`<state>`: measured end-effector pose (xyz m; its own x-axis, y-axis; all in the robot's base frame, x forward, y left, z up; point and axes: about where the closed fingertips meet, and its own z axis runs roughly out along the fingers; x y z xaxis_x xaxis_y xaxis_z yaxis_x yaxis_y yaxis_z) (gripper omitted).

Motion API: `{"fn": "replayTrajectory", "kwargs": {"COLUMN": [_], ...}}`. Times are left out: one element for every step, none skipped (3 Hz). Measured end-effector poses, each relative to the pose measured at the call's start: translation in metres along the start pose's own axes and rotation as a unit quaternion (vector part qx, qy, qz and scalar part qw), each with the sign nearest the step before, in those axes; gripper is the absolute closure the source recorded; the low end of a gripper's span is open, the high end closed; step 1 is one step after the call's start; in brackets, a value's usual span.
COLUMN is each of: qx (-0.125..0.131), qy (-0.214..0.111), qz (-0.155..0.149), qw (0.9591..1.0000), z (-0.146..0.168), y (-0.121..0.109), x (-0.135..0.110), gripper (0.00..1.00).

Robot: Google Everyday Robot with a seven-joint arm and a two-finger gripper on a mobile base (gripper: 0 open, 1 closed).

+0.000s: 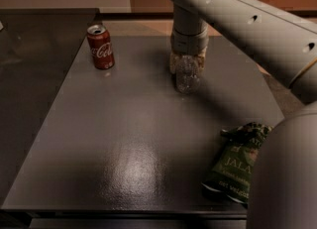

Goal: Pick water bottle

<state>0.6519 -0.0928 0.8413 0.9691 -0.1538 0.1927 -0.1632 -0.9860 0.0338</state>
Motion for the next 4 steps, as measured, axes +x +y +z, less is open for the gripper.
{"fn": "replayTrajectory", "kwargs": {"qx": [0.025,0.071,0.107,0.131], "qy": [-0.001,0.004,0.012,0.021], "qz": [0.02,0.059,0.08,0.082], "qw": [0.9995,0.9958,0.9909,0.9877], "z": [-0.016,-0.046,-0.079,-0.107], "y": [0.0,0.002,0.007,0.01], "x": [0.002,0.009,0.016,0.018], "gripper": [0.9,1.0,1.0,1.0]}}
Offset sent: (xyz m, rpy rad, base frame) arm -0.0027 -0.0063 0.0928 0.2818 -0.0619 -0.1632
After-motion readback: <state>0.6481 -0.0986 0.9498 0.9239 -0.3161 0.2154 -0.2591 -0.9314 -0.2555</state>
